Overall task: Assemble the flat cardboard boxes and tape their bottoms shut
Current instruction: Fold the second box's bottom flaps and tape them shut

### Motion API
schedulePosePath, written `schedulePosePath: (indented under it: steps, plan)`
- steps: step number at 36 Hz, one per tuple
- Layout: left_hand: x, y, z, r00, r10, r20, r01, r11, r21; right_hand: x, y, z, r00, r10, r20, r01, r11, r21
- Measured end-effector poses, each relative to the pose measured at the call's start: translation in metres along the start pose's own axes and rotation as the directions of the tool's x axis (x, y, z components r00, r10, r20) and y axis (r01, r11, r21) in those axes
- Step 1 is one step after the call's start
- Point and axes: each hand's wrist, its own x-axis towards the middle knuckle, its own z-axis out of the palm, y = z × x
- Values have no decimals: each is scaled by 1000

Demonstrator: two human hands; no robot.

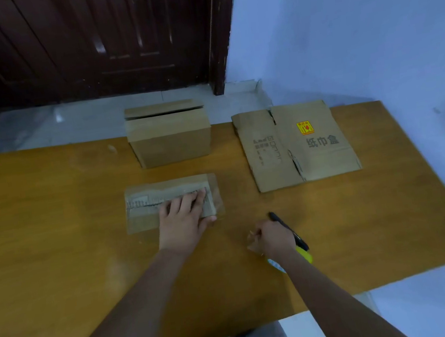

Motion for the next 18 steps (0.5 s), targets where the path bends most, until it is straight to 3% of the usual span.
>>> schedulePosePath:
  steps: [11, 18]
  plan:
    - [-6, -11, 0, 1000, -3, -2, 3, 1000, 8, 25, -17, 2, 994, 53, -92, -27, 964, 266]
    - [-10, -21, -1, 999, 6, -48, -5, 1000, 11, 38, -21, 0, 1000, 5, 19, -12, 928, 373]
